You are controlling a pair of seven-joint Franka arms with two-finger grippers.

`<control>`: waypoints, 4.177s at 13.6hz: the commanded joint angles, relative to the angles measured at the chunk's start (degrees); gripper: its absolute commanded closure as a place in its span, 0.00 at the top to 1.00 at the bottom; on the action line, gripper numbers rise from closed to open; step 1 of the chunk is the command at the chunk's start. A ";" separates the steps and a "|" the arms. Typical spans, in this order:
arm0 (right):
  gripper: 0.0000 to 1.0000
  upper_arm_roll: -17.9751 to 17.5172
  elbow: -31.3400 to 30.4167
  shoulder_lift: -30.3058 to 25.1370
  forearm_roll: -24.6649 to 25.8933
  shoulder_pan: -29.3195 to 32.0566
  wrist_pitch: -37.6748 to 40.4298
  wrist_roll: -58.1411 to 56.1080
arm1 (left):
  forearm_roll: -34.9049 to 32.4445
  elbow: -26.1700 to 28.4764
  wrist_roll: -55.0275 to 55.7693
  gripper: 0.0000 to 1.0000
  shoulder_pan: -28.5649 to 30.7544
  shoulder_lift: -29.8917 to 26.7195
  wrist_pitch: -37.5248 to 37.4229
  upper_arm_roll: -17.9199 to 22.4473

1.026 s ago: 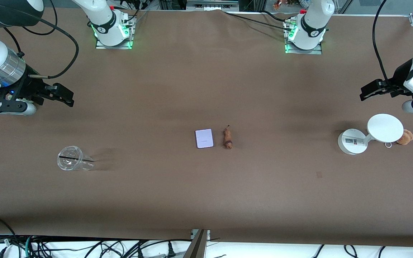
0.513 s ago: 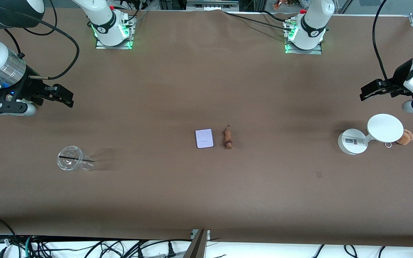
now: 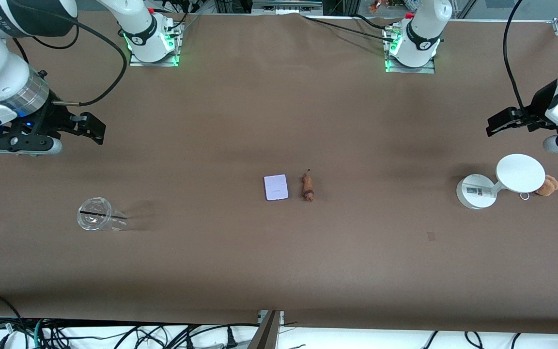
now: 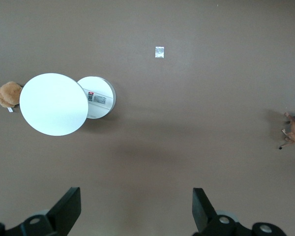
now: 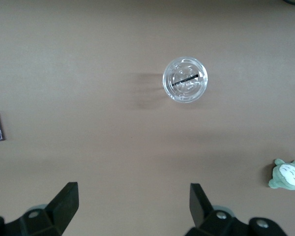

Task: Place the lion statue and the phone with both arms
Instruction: 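Reach the right gripper toward the phone while the left gripper reaches the lion, then lower the right gripper over the phone while the left gripper lowers onto the lion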

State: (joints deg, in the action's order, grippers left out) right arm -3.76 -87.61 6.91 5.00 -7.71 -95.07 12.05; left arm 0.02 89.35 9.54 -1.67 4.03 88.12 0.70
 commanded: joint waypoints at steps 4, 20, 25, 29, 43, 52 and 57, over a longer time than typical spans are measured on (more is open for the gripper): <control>1.00 -0.02 0.68 0.12 0.45 0.59 0.24 0.25 | 1.21 -2.07 -1.45 1.00 -0.26 0.80 -1.29 0.62; 1.00 -0.55 1.82 11.09 -6.48 -6.87 -2.12 -12.58 | 4.20 -10.24 -1.71 1.00 -4.22 13.10 -4.28 -1.84; 1.00 -0.55 2.35 20.58 -6.76 -18.55 -18.35 1.45 | 4.19 -10.07 3.01 1.00 -5.53 15.56 2.47 -6.40; 1.00 -0.55 7.25 31.90 -6.76 -25.59 -30.51 10.69 | 4.20 -9.19 10.66 1.00 -11.06 19.25 10.12 -6.68; 1.00 0.07 10.70 43.19 -3.95 -30.88 -42.21 13.35 | 4.02 -6.46 14.46 1.00 -14.94 25.67 22.88 -6.76; 1.00 3.05 9.47 34.32 -4.74 -24.21 -29.65 7.90 | 3.49 -2.88 22.97 1.00 -19.59 27.61 32.43 -6.68; 1.00 3.06 9.30 33.17 -4.83 -22.00 -26.57 5.35 | 2.88 0.74 26.85 1.00 -23.11 29.53 39.66 -6.50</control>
State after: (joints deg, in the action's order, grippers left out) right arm -0.41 -76.54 41.53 0.25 -29.57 -122.18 17.89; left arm 3.03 89.02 35.32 -23.37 33.25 125.78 -6.54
